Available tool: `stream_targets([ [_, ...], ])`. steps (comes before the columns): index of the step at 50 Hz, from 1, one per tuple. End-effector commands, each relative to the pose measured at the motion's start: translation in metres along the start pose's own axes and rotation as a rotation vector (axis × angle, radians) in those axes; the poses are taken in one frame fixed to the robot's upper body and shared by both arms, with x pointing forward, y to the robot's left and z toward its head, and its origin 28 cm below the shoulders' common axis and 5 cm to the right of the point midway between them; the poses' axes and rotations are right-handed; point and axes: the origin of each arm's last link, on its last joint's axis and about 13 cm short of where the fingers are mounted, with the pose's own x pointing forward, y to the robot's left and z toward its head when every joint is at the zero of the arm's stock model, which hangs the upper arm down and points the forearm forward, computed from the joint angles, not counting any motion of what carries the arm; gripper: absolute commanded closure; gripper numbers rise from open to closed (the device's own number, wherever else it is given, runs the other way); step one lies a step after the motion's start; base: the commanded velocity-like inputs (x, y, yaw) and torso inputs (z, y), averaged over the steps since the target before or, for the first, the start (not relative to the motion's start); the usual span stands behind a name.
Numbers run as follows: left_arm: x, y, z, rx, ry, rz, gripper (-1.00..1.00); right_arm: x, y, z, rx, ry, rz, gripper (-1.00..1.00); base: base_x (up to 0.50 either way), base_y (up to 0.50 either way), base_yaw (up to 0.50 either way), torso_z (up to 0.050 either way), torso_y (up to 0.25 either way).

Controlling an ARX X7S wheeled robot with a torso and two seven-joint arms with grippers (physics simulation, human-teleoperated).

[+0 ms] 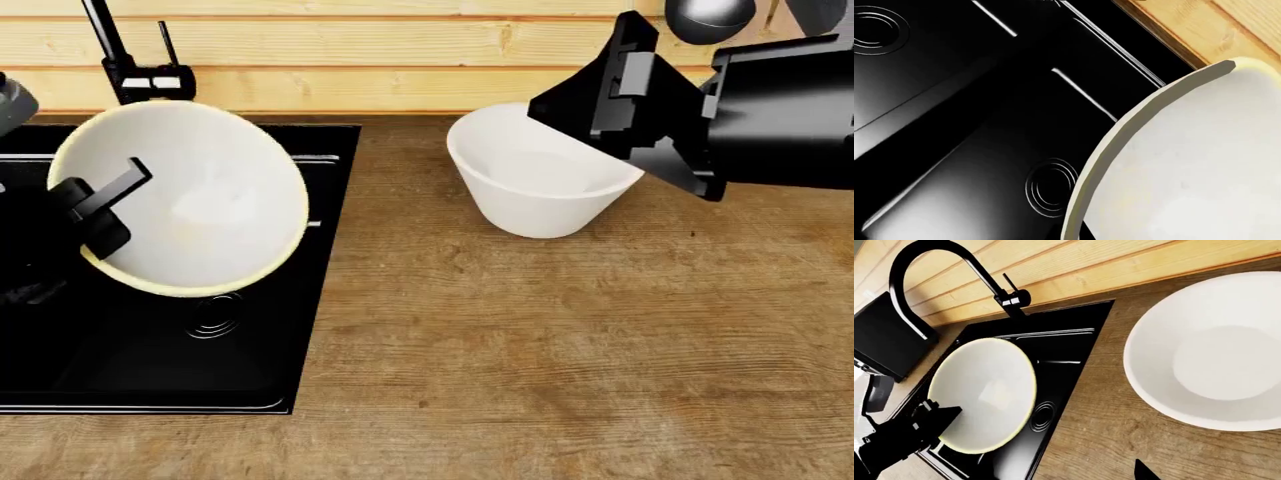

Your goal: Stack the bowls in the sink.

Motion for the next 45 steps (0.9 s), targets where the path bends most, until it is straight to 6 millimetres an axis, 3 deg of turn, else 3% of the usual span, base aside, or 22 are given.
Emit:
stream_targets([
  [1,0.020,0.000,-0.003,0.007,0.010,0.062,1.00,0.001,-0.002,-0.001,0.008,-0.004,-0.004,-1.00,0.00,0.00,0.00,0.000,0.000],
  [30,0.065,0.013,-0.013,-0.045,0.041,0.179,1.00,-0.001,-0.006,-0.001,0.018,-0.011,-0.019,-1.00,0.00,0.00,0.00,0.000,0.000],
  [45,0.078,0.010,-0.014,0.020,0.090,0.214,1.00,0.004,-0.008,-0.001,0.025,-0.004,-0.025,-1.00,0.00,0.00,0.00,0.000,0.001],
])
